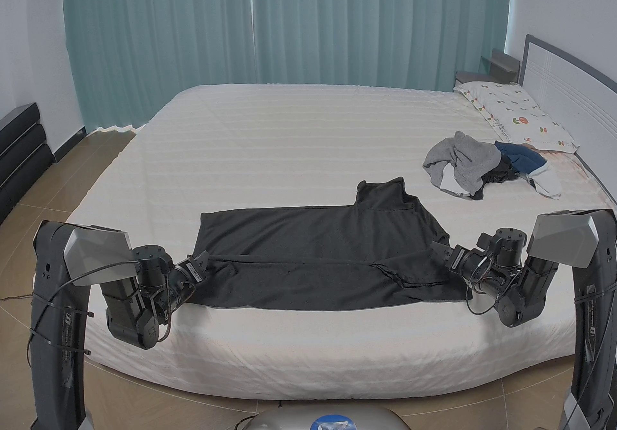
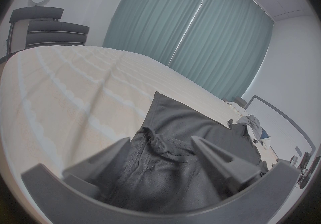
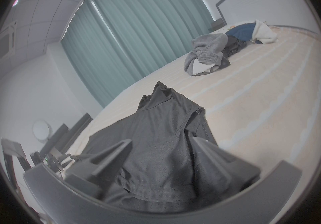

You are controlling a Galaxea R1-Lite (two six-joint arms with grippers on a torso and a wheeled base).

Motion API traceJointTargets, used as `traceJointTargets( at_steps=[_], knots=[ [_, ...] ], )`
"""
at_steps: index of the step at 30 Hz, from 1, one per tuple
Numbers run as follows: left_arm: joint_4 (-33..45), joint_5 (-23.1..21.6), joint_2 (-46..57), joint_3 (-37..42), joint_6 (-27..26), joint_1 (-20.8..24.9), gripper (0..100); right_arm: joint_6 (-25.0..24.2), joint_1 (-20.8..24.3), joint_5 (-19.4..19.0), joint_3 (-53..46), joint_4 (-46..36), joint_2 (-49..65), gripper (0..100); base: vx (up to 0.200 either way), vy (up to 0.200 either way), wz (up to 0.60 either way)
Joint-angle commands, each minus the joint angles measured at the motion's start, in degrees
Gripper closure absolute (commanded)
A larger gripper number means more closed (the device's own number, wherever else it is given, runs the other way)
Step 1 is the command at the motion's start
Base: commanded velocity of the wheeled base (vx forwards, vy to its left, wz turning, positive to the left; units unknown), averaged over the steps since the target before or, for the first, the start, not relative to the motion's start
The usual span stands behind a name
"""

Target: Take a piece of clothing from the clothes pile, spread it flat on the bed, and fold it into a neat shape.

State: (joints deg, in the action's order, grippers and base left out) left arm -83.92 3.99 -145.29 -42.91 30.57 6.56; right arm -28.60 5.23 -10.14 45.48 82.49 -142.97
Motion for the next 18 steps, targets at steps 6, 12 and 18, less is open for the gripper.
traceJointTargets(
  at_steps=[6,12,18],
  knots=[
    [-0.6,3.9,4.4,2.9,0.1,-0.1,0,-12.8,-1.5,0.4,-3.3,5.0,1.1,0,0.000,0.000,0.00],
    [-3.1,4.0,9.8,6.8,5.1,-0.1,0,-19.0,-1.5,-0.2,-5.4,5.6,2.3,0,0.000,0.000,0.00],
    [-2.7,3.4,11.1,7.6,9.5,-0.8,0,-23.5,-1.7,-0.3,-5.7,5.6,2.0,0,0.100,0.000,0.00]
  ],
)
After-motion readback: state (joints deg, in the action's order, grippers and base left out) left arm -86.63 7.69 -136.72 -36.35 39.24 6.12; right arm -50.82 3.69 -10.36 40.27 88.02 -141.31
